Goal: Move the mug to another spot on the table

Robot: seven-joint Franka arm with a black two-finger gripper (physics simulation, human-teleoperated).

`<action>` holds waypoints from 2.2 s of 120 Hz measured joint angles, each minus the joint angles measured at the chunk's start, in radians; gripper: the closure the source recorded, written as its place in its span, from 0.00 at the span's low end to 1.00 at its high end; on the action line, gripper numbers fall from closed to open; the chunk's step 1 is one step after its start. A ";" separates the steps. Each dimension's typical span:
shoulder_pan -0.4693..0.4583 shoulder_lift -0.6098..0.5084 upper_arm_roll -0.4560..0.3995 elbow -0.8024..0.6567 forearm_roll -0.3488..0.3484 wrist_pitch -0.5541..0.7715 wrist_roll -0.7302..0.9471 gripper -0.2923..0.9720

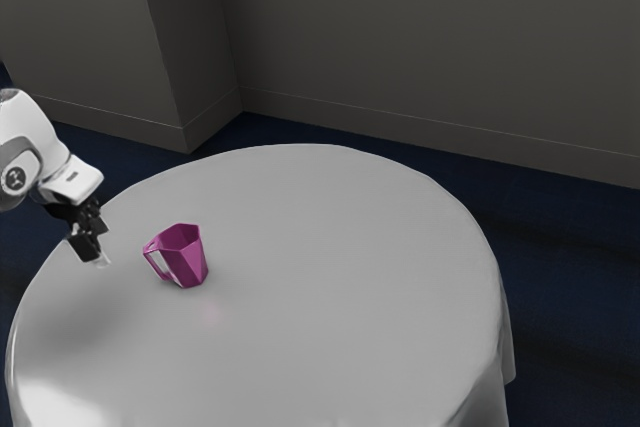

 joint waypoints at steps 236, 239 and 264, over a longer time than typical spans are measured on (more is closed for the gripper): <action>-0.755 -0.124 0.738 0.102 -0.027 0.179 0.104 0.54; -0.757 -0.124 0.738 0.102 -0.026 0.180 0.104 0.57; -0.763 -0.136 0.740 0.102 -0.025 0.192 0.108 0.73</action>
